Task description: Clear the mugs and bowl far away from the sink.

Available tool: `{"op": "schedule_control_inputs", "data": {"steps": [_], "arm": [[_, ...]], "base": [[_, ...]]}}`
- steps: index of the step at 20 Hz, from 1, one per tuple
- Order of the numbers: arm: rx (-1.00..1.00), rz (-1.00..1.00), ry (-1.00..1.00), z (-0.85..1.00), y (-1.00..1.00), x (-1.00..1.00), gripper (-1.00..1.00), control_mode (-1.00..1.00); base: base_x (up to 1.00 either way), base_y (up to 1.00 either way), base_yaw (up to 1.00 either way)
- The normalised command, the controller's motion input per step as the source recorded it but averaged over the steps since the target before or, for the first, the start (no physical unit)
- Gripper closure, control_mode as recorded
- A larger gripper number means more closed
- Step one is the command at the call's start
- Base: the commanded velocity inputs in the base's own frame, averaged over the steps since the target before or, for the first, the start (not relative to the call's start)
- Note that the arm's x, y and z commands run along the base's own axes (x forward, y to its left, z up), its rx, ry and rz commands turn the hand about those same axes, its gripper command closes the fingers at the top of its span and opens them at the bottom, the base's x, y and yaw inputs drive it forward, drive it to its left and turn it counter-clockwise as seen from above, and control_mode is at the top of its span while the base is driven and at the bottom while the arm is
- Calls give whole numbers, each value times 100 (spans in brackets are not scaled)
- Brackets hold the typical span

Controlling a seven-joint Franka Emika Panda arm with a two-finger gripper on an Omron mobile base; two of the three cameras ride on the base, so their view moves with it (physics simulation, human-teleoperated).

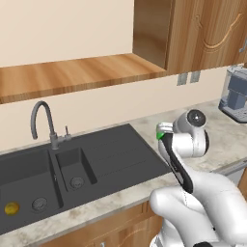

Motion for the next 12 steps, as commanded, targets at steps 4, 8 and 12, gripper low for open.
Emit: {"op": "schedule_control_inputs", "data": {"steps": [4, 8, 12], "arm": [[0, 0, 4, -14, -9, 36, -100, -100], [0, 0, 17, -24, -3, 44, -100, -100], [0, 0, 15, -14, 0, 24, -100, -100]], "base": [[0, 0, 0], [0, 0, 0], [0, 0, 0]]}}
